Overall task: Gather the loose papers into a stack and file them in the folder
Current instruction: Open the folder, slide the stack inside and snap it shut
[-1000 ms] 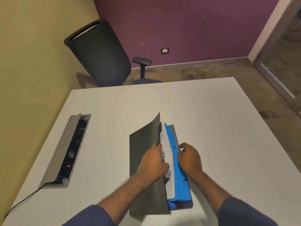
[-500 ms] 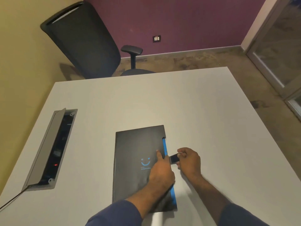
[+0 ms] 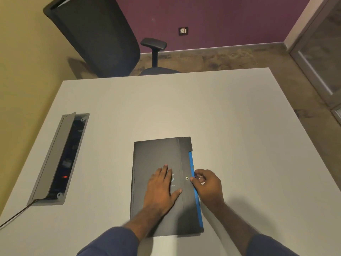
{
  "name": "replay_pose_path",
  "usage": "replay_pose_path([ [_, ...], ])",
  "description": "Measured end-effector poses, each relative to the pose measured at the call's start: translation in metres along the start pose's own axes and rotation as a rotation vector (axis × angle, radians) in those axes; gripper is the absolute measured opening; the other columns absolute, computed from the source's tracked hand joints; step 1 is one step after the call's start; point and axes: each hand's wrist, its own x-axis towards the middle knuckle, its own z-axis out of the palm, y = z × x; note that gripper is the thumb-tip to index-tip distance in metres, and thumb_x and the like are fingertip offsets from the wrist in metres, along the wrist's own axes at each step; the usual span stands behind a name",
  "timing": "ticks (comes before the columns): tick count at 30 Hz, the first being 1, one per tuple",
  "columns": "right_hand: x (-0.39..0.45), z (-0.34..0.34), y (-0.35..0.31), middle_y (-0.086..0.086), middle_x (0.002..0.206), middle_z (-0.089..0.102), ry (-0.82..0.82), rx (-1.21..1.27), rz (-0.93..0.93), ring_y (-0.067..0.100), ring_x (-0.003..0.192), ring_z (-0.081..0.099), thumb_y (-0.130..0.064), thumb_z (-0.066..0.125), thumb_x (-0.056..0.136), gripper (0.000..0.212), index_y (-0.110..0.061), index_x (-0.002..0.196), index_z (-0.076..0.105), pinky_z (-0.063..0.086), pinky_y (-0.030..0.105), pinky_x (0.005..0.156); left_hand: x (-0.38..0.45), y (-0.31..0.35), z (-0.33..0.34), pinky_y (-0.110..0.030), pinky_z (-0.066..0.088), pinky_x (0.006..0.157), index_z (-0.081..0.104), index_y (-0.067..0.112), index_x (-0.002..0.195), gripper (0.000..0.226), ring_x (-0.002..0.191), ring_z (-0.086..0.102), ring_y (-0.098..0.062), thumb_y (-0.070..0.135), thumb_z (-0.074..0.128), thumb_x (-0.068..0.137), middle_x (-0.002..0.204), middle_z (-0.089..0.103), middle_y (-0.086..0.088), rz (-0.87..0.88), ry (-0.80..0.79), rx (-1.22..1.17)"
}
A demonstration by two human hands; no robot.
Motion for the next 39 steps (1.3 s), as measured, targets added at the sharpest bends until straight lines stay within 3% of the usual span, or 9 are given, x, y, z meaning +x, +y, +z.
replay_pose_path([
  [5, 0.001, 0.014, 0.008, -0.001, 0.109, 0.061, -0.180, -0.390, -0.115, 0.016, 0.103, 0.052, -0.026, 0.060, 0.094, 0.024, -0.017, 0.114, 0.068, 0.048, 0.026, 0.087, -0.010, -0.034, 0.009, -0.038, -0.008, 0.122, -0.002, 0.022, 0.159, 0.097, 0.154, -0.012, -0.021, 0.081, 0.018, 0.085, 0.165, -0.015, 0.003, 0.016, -0.049, 0.006],
  [9, -0.002, 0.017, 0.010, 0.004, 0.099, 0.059, -0.168, -0.609, -0.280, 0.022, 0.094, 0.053, -0.026, 0.050, 0.097, 0.022, -0.016, 0.103, 0.068, 0.052, 0.034, 0.073, -0.009, -0.035, 0.013, -0.040, -0.008, 0.123, -0.007, 0.021, 0.158, 0.097, 0.153, -0.017, -0.021, 0.080, 0.018, 0.085, 0.164, -0.020, 0.003, 0.023, -0.078, -0.001],
  [12, -0.008, 0.019, 0.013, 0.008, 0.085, 0.064, -0.072, -0.702, -0.438, 0.028, 0.074, 0.059, -0.016, 0.063, 0.087, 0.015, -0.011, 0.098, 0.072, 0.051, 0.034, 0.053, -0.008, -0.036, 0.016, -0.040, -0.011, 0.123, -0.012, 0.022, 0.157, 0.097, 0.152, -0.020, -0.020, 0.079, 0.019, 0.085, 0.164, -0.022, 0.004, 0.021, -0.083, 0.001],
  [15, -0.010, 0.020, 0.018, 0.016, 0.091, 0.071, -0.065, -0.793, -0.521, 0.032, 0.070, 0.062, -0.002, 0.077, 0.076, 0.030, -0.005, 0.106, 0.074, 0.052, 0.037, 0.049, -0.009, -0.036, 0.018, -0.040, -0.012, 0.123, -0.014, 0.022, 0.156, 0.096, 0.152, -0.022, -0.020, 0.078, 0.018, 0.085, 0.164, -0.025, 0.004, 0.022, -0.078, 0.001],
  [28, -0.012, 0.023, 0.014, 0.013, 0.103, 0.071, -0.120, -0.832, -0.429, 0.032, 0.082, 0.064, -0.007, 0.072, 0.083, 0.028, -0.009, 0.111, 0.073, 0.055, 0.038, 0.057, -0.009, -0.033, 0.011, -0.043, -0.008, 0.125, -0.016, 0.023, 0.155, 0.095, 0.151, -0.022, -0.021, 0.078, 0.020, 0.086, 0.165, -0.023, 0.002, 0.024, -0.109, -0.016],
  [31, -0.013, 0.021, 0.012, 0.007, 0.113, 0.064, -0.123, -0.645, -0.291, 0.028, 0.099, 0.056, -0.019, 0.057, 0.094, 0.029, -0.015, 0.121, 0.068, 0.053, 0.038, 0.078, -0.010, -0.034, 0.005, -0.041, -0.003, 0.125, -0.004, 0.021, 0.158, 0.094, 0.154, -0.014, -0.022, 0.075, 0.026, 0.088, 0.167, -0.015, 0.002, 0.001, -0.076, -0.051],
  [34, -0.021, 0.016, 0.010, 0.009, 0.103, 0.062, -0.029, -0.409, -0.154, 0.028, 0.097, 0.055, -0.012, 0.061, 0.089, 0.030, -0.013, 0.119, 0.065, 0.047, 0.035, 0.081, -0.017, -0.040, -0.005, -0.042, 0.016, 0.124, 0.021, 0.018, 0.157, 0.089, 0.154, 0.012, -0.026, 0.070, 0.041, 0.088, 0.167, 0.015, -0.003, -0.131, 0.077, -0.128],
  [37, -0.023, 0.019, 0.011, 0.016, 0.102, 0.061, 0.011, -0.344, 0.057, 0.032, 0.097, 0.057, -0.013, 0.063, 0.090, 0.031, 0.000, 0.118, 0.062, 0.043, 0.034, 0.081, -0.025, -0.054, -0.017, -0.043, 0.043, 0.103, 0.044, 0.012, 0.141, 0.079, 0.129, 0.048, -0.031, 0.060, 0.061, 0.082, 0.145, 0.048, -0.010, -0.364, 0.202, -0.183],
  [39, -0.020, 0.021, 0.008, 0.014, 0.098, 0.063, -0.030, -0.325, 0.174, 0.028, 0.093, 0.059, -0.017, 0.061, 0.091, 0.032, 0.002, 0.116, 0.060, 0.046, 0.033, 0.082, -0.029, -0.061, -0.026, -0.044, 0.047, 0.093, 0.048, 0.012, 0.131, 0.070, 0.117, 0.052, -0.030, 0.057, 0.064, 0.080, 0.131, 0.052, -0.010, -0.513, 0.141, -0.218],
])
